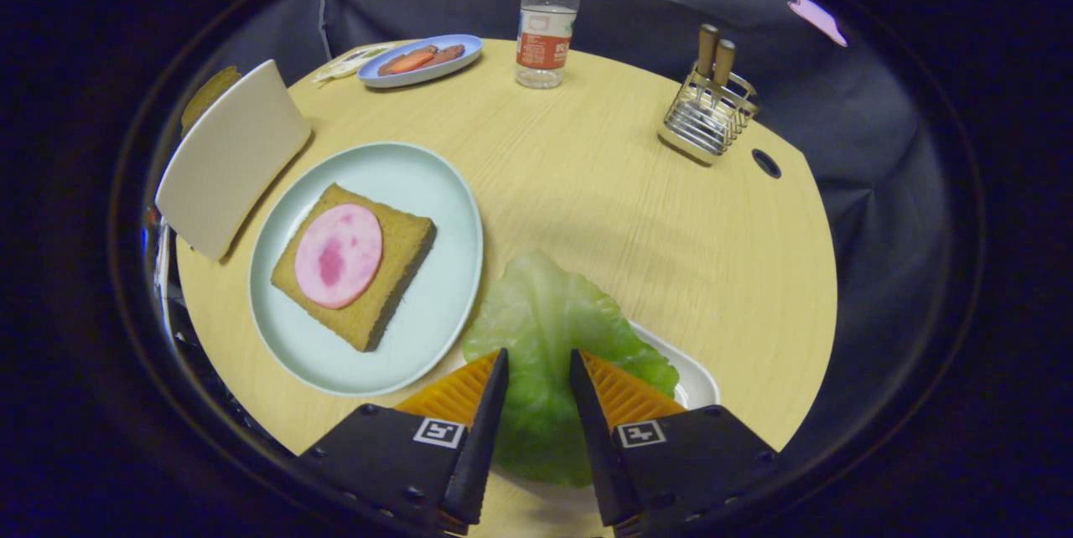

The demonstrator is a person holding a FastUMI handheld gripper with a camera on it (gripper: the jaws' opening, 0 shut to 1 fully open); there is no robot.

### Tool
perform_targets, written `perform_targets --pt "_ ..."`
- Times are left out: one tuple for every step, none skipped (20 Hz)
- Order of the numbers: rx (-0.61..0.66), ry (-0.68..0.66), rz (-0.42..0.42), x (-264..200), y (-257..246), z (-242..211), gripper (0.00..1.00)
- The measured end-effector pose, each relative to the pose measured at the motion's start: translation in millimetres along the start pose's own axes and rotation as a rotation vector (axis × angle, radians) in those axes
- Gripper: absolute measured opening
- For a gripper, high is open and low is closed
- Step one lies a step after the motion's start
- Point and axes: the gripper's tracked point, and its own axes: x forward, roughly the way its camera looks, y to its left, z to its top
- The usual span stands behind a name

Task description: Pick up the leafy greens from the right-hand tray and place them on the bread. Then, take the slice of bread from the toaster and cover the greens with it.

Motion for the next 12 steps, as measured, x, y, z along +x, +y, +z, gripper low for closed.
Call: perform_targets --pt "0.009 0.010 0.008 -0.8 -0.5 -1.2 0.52" --pt "0.020 0.004 0.015 -0.1 -1.2 0.0 0.41" --pt "0.033 -0.001 0.045 -0.1 1.7 -0.4 0.41" --pt "0.057 0.001 0.047 -1.8 2.4 -2.8 0.25" --pt "0.060 -0.002 0.046 -1.7 3.6 -2.7 0.09" --pt "0.055 -0.014 0.038 -4.5 1.3 0.5 0.09" --pt "0.050 -0.010 0.025 -4.2 0.0 -3.5 0.01" --pt "0.040 -0.013 0.017 -5.6 0.1 -4.0 0.01" --pt "0.032 -0.040 0.000 -8.5 -2.8 -0.5 0.01" --pt "0.030 -0.065 -0.007 -13.9 -4.6 1.7 0.01" --pt "0.038 -0.083 -0.009 -21.4 -5.8 2.7 0.01" --pt "0.046 -0.097 -0.007 -25.8 -5.4 3.3 0.01"
